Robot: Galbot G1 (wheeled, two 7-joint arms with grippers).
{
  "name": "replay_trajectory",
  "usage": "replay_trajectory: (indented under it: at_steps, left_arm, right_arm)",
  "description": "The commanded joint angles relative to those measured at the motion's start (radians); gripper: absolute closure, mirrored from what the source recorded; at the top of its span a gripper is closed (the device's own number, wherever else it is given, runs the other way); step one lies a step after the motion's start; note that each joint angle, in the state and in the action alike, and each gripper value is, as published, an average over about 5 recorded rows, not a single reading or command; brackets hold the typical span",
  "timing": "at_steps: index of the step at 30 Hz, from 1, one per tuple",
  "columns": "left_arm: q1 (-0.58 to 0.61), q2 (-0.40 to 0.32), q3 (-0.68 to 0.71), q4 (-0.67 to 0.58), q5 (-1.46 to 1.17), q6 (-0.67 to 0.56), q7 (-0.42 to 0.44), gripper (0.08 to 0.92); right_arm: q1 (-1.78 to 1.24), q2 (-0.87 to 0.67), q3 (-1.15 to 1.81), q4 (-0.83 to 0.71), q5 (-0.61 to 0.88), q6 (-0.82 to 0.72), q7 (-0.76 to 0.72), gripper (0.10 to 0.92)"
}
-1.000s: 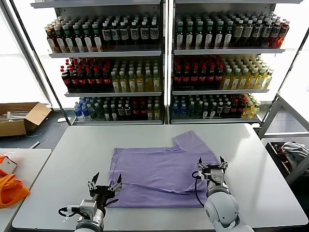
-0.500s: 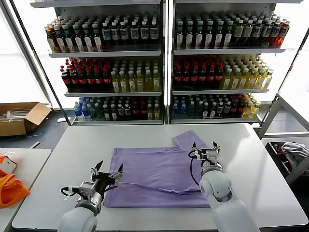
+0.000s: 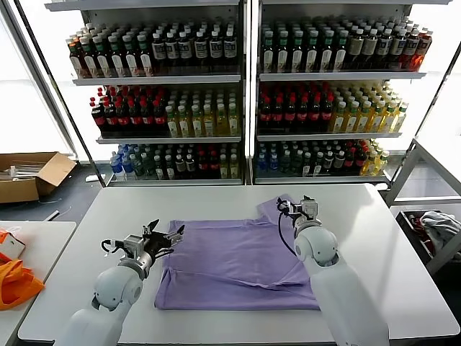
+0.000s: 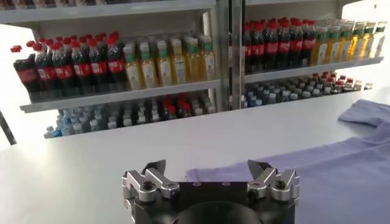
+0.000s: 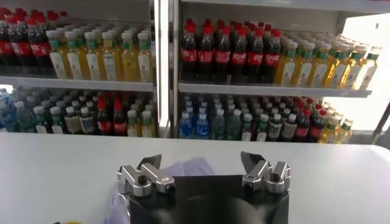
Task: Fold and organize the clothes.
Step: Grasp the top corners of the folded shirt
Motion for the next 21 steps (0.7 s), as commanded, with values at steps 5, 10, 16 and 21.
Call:
replay_trajectory:
  at_steps: [5,10,16,21]
  left_arm:
    - [-0.184,0.015,0.057,0.219,-0.062,0.013,0.004,0.177]
    - [-0.160,0.007,0.052,0.211,-0.060,0.038,-0.008,0.177]
    - [-0.130,0.014,0.063,0.177,-0.067,0.043,-0.004,0.177]
    - [-0.134,-0.001,0.067,0.205,-0.060,0.037,0.009,0.177]
  right_arm:
    - [0.136,0.042,-0.002,-0.230,-0.005,0.007,-0.040,0.203]
    - [0.156,0.057,0.000,-0.301,-0.012,0.019,-0.054,0.203]
    - [0.163,0.064,0.002,-0.345,-0.013,0.029,-0.057,0.203]
    - [0.168,0.073,0.006,-0.375,-0.027,0.036,-0.059,0.203]
